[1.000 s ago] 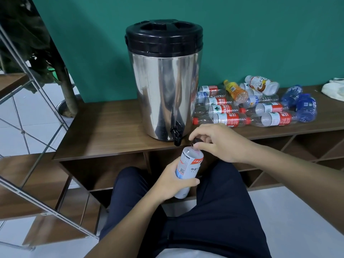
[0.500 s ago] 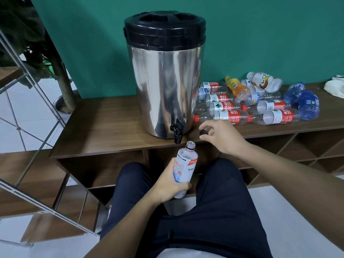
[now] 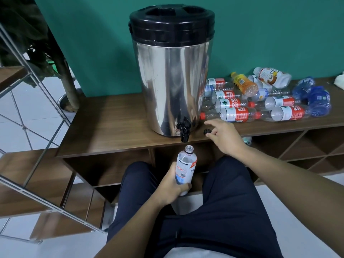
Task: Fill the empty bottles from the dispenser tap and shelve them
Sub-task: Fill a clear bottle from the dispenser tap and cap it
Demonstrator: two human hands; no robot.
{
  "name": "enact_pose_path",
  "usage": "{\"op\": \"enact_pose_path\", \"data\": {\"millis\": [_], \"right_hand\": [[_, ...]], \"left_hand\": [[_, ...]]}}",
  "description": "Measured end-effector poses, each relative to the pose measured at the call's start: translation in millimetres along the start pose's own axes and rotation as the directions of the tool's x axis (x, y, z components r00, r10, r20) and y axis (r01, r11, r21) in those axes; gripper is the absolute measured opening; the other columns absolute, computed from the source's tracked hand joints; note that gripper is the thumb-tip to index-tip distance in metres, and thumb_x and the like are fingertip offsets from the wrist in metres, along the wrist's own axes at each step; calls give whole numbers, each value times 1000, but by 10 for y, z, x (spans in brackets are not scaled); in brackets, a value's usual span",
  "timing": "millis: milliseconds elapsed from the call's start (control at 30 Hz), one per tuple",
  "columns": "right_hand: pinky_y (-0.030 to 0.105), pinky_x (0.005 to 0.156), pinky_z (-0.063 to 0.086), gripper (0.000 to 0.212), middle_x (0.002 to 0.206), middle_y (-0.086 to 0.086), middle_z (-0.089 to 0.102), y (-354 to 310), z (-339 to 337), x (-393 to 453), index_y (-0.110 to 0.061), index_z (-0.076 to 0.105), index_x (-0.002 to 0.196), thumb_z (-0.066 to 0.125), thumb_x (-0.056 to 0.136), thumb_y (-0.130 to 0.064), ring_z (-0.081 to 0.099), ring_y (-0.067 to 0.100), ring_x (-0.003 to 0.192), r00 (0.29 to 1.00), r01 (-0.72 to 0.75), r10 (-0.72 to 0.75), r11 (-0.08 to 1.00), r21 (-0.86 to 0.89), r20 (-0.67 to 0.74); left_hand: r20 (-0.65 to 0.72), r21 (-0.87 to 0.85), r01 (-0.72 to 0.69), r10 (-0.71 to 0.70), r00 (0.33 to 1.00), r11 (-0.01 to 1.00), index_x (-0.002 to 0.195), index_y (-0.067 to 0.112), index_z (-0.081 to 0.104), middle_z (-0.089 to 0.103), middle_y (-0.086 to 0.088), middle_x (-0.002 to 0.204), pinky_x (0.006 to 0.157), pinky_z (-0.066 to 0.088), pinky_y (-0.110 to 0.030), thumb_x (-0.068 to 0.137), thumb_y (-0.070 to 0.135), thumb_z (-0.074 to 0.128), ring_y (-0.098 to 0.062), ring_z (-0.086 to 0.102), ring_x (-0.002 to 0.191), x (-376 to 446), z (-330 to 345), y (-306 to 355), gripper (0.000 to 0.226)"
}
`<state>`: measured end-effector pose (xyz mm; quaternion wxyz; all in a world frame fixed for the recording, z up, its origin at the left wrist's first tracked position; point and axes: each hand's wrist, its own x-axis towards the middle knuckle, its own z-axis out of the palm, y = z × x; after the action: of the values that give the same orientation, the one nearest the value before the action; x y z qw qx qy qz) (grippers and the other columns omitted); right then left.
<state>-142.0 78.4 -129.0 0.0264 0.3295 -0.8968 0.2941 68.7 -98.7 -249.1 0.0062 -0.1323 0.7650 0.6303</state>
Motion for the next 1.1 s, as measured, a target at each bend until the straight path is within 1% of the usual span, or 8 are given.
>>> {"op": "enact_pose_path", "data": {"millis": [167, 300, 400, 533, 767, 867, 1000, 1100], "right_hand": [[34, 88, 59, 24, 100, -10, 72, -402, -175, -107, -18, 76, 129, 70, 108, -27, 69, 5, 83, 984, 108, -85, 983, 147, -158], [43, 79, 59, 24, 83, -7, 74, -910, -302, -190, -24, 76, 109, 62, 110, -44, 72, 19, 80, 988, 135, -96, 912, 388, -119], [33, 70, 51, 30, 70, -4, 67, -1142, -293, -201, -24, 74, 104, 61, 109, -51, 63, 13, 68, 990, 136, -118, 932, 335, -72], [25, 59, 37, 37, 59, -8, 56, -1213, -255, -169, -16, 68, 86, 60, 111, -42, 50, 11, 61, 992, 127, -123, 962, 243, -31], [31, 63, 45, 28, 70, 7, 67, -1169, -278, -146, -16, 70, 92, 54, 111, -29, 58, 15, 64, 998, 36, -52, 951, 306, 43], [24, 53, 40, 26, 64, 9, 63, -1098, -216, -126, -13, 74, 99, 52, 110, -22, 50, 11, 53, 994, -113, 89, 837, 535, 70], [28, 48, 27, 27, 66, 13, 54, -981, 18, -151, -3, 71, 108, 44, 108, -4, 34, 19, 52, 951, -276, 266, 509, 815, 156], [27, 48, 28, 27, 72, 13, 55, -925, 135, -222, -9, 72, 112, 45, 108, -4, 33, 19, 55, 948, -264, 283, 446, 855, 145]], "left_hand": [[-26, -21, 18, -19, 999, 1000, 139, 41, 50, 71, -2, 127, 101, 62, -53, 89, 14, 86, -24, 71, 119, 0, -11, -21, 67], [-31, -26, 24, -25, 999, 999, 141, 40, 48, 71, 2, 130, 108, 61, -50, 91, 22, 88, -20, 70, 124, 6, -20, -10, 67], [-53, -39, -3, 1, 999, 999, 142, 37, 50, 72, 5, 129, 107, 62, -45, 93, 22, 89, -16, 70, 123, 5, -13, 4, 65], [-73, -73, -18, 12, 997, 997, 142, 32, 51, 72, 4, 129, 102, 64, -41, 94, 16, 90, -16, 71, 121, -2, -1, 25, 64], [-66, -28, -1, -1, 998, 1000, 144, 33, 50, 73, 7, 131, 106, 63, -40, 87, 14, 92, -10, 71, 122, 11, -11, -19, 73], [-75, -10, 1, -1, 997, 1000, 143, 33, 52, 73, 8, 131, 107, 63, -40, 86, 13, 92, -9, 71, 122, 15, -8, -39, 73], [-94, -16, -7, 6, 996, 1000, 139, 34, 54, 75, 7, 129, 105, 64, -42, 84, 11, 93, -12, 74, 119, 14, 1, -47, 70], [-101, -26, -14, 11, 995, 1000, 139, 32, 54, 75, 7, 129, 104, 64, -40, 84, 11, 93, -11, 74, 120, 10, 8, -48, 71]]}}
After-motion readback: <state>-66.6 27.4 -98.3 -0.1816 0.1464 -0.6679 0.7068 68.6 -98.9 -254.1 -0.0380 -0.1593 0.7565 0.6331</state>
